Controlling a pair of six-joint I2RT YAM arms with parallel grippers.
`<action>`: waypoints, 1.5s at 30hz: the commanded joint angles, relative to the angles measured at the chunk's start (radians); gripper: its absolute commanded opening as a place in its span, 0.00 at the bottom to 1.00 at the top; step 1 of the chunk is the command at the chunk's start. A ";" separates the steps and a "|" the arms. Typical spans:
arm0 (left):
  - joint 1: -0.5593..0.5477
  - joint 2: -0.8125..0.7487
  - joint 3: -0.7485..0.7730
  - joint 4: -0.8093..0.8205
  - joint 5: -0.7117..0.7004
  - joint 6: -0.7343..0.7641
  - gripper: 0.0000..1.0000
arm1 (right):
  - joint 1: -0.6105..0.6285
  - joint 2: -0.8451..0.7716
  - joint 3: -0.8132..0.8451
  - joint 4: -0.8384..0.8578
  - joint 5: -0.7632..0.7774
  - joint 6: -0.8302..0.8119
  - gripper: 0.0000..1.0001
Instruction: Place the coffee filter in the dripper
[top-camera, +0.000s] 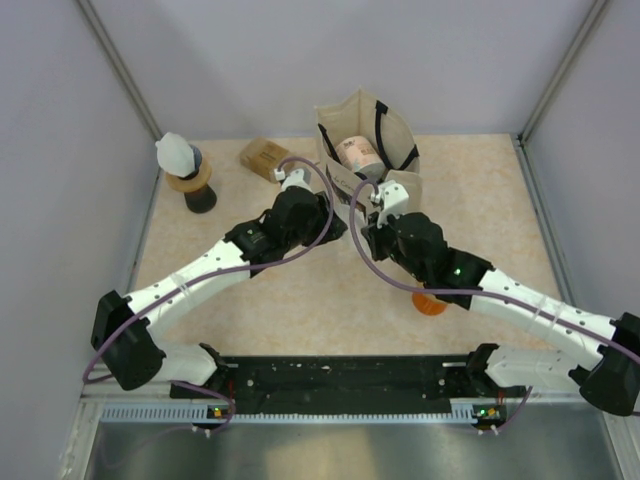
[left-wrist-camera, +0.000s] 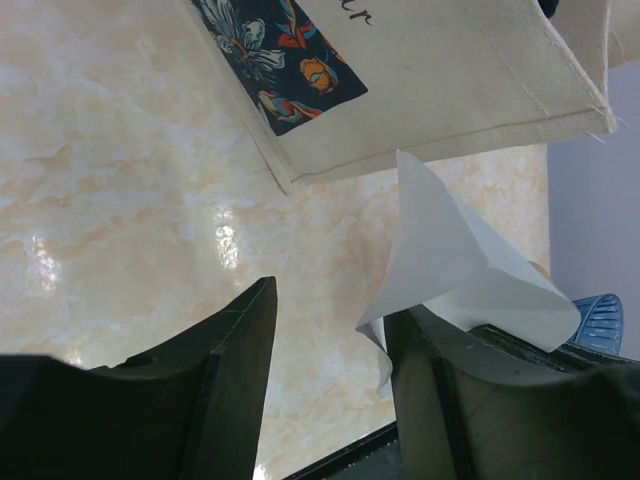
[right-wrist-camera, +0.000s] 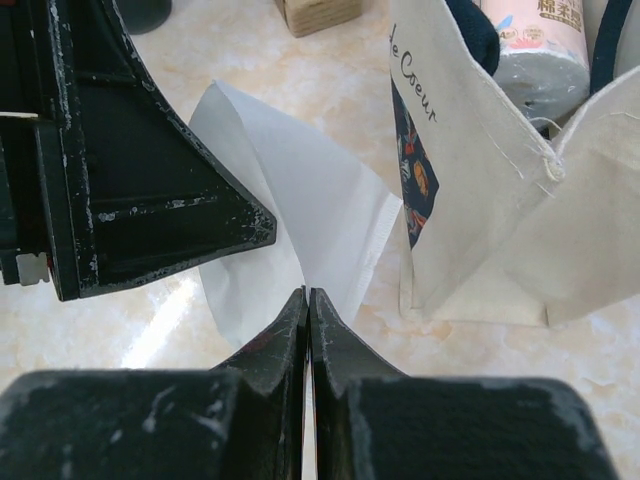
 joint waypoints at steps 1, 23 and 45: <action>-0.001 -0.022 -0.006 0.065 0.033 -0.015 0.46 | 0.012 -0.040 -0.010 0.062 -0.011 0.034 0.00; -0.001 -0.008 0.043 -0.106 -0.066 0.042 0.00 | 0.012 -0.058 -0.025 0.036 0.189 -0.002 0.00; -0.004 0.028 0.111 -0.123 0.033 0.073 0.00 | 0.013 0.023 -0.047 0.091 0.067 -0.019 0.18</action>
